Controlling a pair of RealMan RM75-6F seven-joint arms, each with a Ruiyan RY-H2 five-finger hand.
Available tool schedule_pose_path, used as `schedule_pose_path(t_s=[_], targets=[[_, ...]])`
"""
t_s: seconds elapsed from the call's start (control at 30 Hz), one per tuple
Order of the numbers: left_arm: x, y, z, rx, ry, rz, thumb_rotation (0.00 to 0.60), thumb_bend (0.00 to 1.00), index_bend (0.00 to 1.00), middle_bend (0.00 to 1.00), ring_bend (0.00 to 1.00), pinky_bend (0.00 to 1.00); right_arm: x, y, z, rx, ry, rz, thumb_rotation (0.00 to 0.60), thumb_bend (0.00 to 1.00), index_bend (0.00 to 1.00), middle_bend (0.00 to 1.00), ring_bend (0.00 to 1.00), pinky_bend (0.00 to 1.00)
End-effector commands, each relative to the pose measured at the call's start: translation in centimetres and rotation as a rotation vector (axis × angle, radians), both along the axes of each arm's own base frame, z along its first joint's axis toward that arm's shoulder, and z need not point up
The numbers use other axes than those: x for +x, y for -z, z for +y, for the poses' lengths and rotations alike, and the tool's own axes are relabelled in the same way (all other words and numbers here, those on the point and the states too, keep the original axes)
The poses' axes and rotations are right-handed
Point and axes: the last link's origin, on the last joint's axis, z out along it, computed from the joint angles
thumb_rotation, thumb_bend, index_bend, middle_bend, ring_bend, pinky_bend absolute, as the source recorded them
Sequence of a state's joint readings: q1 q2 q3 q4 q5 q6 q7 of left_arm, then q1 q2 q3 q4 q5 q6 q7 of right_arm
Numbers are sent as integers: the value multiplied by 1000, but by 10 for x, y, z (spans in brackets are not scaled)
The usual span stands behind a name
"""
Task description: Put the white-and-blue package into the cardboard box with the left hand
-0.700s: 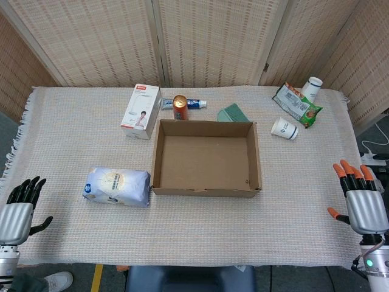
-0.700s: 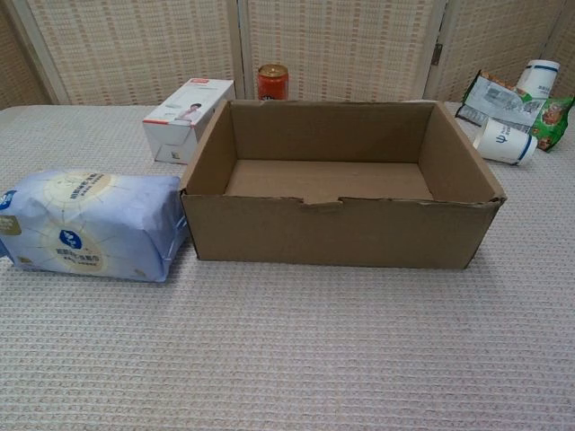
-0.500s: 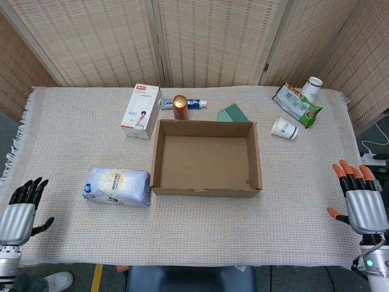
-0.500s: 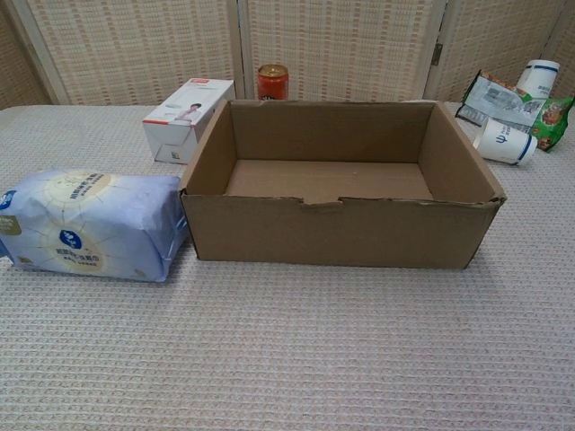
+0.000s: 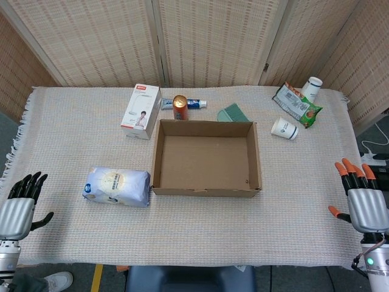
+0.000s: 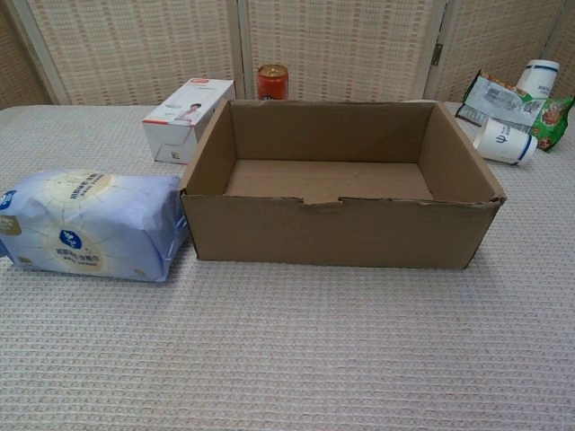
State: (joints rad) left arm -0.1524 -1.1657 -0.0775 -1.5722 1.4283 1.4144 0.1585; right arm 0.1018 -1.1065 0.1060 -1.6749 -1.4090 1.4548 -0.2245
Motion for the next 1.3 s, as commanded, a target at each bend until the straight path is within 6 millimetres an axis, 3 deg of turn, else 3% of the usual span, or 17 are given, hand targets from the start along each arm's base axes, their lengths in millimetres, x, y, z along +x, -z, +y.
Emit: schedule_pose_path(t_s=[0.03,0.43,0.67,0.97,1.3], targets=[[15,6,4,-58,1,-33,600,196,0,0,0,112,-1,0,-1,3,3,1,600,2,45,0,0,0],[95,8,13,-214,-1,-25,600,196,0,0,0,95,-2,-2,1,-7,5,-4,600,2,45,0,0,0],[135,27,24,-270,40,33,600,194,0,0,0,47,-2,-4,0,-7,11,-6,600,2,45,0,0,0],[143,57,39,-256,64,119,600,193,0,0,0,32,-3,-8,1,-14,20,-16,600,2,45,0,0,0],[139,73,54,-224,48,136,600,192,0,0,0,27,-4,-7,-1,-3,35,-20,600,2,45,0,0,0]])
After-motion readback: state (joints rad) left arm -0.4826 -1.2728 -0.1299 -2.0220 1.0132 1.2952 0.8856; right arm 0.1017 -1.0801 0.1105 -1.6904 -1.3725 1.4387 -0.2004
